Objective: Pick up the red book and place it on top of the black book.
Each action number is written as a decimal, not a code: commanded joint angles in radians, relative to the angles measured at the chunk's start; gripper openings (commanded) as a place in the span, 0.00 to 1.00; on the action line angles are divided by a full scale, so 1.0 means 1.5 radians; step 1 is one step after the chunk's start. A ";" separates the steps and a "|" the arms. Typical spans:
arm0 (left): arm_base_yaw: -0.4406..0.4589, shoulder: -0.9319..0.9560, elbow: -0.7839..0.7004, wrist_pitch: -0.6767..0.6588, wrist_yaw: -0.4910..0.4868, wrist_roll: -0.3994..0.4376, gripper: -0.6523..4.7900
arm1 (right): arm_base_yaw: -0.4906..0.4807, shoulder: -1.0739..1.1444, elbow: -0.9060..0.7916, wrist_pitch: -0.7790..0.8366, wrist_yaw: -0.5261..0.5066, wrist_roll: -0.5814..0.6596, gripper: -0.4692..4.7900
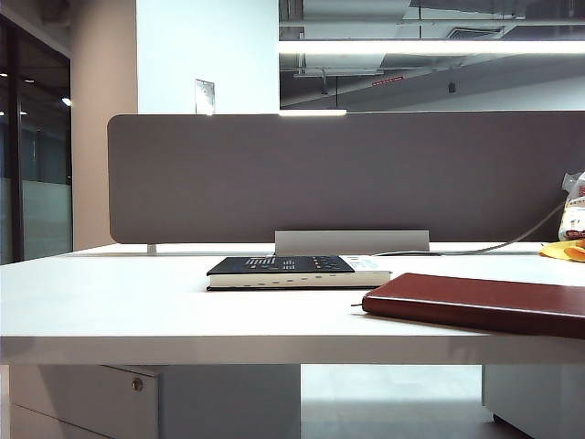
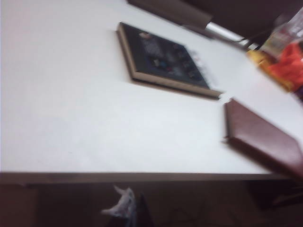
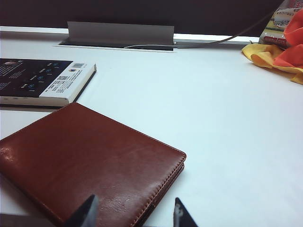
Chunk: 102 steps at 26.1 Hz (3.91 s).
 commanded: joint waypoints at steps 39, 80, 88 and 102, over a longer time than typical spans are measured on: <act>0.001 0.381 0.361 -0.090 0.078 0.152 0.11 | 0.002 0.000 -0.002 0.007 -0.004 0.021 0.48; -0.083 0.585 0.485 -0.111 0.093 0.272 0.11 | 0.001 0.000 0.001 -0.012 -0.041 0.642 0.07; -0.083 0.585 0.485 -0.111 0.092 0.272 0.11 | 0.001 0.107 0.001 -0.008 -0.049 0.747 0.07; -0.083 0.585 0.485 -0.111 0.093 0.272 0.11 | 0.001 0.301 0.000 0.071 -0.091 0.788 0.07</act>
